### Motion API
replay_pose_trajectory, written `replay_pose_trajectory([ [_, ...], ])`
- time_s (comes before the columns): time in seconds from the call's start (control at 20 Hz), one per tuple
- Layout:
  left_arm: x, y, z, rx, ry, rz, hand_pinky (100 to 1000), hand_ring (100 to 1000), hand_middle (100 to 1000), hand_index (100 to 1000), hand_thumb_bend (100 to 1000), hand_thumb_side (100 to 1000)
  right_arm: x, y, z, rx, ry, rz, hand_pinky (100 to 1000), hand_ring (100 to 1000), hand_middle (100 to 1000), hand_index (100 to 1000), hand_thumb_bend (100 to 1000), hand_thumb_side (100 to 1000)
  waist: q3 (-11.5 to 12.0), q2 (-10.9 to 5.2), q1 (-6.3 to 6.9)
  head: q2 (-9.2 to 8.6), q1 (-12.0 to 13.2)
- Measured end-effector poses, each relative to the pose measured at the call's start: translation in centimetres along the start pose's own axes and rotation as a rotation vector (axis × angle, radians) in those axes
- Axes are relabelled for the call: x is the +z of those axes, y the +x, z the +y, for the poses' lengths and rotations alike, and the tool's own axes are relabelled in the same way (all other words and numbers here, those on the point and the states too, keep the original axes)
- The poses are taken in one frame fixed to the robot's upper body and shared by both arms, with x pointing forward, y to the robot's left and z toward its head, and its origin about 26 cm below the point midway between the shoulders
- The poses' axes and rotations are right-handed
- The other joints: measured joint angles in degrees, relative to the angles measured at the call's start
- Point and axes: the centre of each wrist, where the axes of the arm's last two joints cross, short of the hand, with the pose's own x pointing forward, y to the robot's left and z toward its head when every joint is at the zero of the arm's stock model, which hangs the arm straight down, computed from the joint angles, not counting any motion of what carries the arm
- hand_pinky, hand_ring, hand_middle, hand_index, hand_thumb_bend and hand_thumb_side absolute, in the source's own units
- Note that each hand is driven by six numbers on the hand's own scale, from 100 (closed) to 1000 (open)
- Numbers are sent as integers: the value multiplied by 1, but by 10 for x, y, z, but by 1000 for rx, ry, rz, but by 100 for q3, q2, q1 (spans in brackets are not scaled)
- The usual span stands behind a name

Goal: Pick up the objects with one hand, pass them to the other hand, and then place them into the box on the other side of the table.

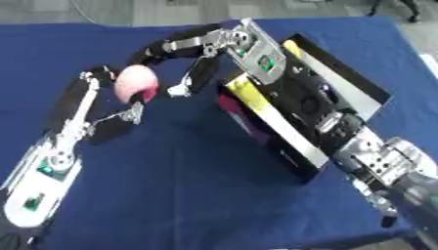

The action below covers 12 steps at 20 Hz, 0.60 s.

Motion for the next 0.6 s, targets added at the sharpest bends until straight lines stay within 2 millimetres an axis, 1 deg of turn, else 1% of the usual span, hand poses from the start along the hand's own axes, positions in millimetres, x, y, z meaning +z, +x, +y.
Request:
replay_pose_trajectory([
  [0.2, -1, -1, -4, 0, 2, 4, 799, 765, 647, 606, 100, 336, 0, 2, -1, -3, 1, -5, 1000, 1000, 1000, 1000, 100, 257, -28, 1, 0, 0, -16],
  [0.35, -2, -1, -5, 2, 4, 0, 799, 765, 647, 607, 100, 342, 0, 2, 0, -13, -3, -1, 1000, 1000, 1000, 1000, 100, 215, -41, 1, 0, 0, -21],
  [0.6, -4, 1, -5, 8, 8, -16, 800, 766, 647, 612, 100, 355, 0, 2, 0, -39, -26, 5, 1000, 1000, 1000, 960, 100, 148, -47, 1, 0, 0, -23],
])
